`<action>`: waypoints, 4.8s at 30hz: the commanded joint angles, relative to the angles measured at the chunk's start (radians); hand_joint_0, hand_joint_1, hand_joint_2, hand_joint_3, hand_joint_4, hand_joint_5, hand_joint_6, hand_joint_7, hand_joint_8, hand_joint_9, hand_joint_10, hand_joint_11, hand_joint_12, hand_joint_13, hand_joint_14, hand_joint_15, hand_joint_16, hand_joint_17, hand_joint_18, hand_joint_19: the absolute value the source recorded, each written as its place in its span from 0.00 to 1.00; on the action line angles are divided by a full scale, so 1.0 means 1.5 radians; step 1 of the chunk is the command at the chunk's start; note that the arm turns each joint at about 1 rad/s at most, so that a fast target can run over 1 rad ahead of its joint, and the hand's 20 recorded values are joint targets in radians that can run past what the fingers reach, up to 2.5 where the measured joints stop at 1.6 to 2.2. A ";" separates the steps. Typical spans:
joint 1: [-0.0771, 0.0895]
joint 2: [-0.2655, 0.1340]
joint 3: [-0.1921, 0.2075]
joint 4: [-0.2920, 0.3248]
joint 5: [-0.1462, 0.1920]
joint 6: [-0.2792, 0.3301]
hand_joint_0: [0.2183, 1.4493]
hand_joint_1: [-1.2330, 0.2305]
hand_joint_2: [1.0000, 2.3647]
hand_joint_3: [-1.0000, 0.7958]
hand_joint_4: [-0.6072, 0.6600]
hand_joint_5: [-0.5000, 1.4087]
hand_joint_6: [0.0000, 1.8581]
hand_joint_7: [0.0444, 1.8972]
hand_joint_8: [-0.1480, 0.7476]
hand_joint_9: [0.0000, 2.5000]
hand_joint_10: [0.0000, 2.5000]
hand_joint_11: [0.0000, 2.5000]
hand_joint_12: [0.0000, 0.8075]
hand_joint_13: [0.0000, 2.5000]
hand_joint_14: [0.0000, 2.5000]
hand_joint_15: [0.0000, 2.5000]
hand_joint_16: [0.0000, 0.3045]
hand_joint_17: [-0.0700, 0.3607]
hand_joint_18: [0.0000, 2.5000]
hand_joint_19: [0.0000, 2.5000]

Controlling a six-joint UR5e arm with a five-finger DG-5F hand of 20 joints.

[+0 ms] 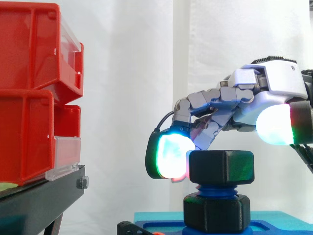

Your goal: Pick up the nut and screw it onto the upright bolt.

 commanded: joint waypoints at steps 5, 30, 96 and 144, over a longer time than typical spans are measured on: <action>-0.002 0.000 0.000 -0.007 -0.001 -0.002 0.24 0.57 0.00 0.28 0.64 0.28 0.27 0.66 0.46 0.34 0.00 0.00 0.44 0.23 0.00 0.00 0.16 0.42 0.12 0.00; -0.012 0.000 0.010 -0.013 -0.014 -0.001 0.25 0.56 0.00 0.28 0.59 0.31 0.27 0.71 0.33 0.59 0.00 0.00 0.34 0.35 0.00 0.00 0.14 0.38 0.25 0.00; -0.005 -0.023 0.030 0.056 -0.014 0.089 0.22 0.56 0.00 0.28 0.69 0.22 0.27 0.37 0.52 0.33 0.00 0.00 0.49 0.27 0.00 0.00 0.21 0.50 0.18 0.00; 0.009 -0.023 0.030 0.022 -0.016 0.097 0.25 0.51 0.00 0.28 0.70 0.23 0.27 0.43 0.50 0.40 0.00 0.00 0.47 0.31 0.00 0.00 0.18 0.45 0.22 0.00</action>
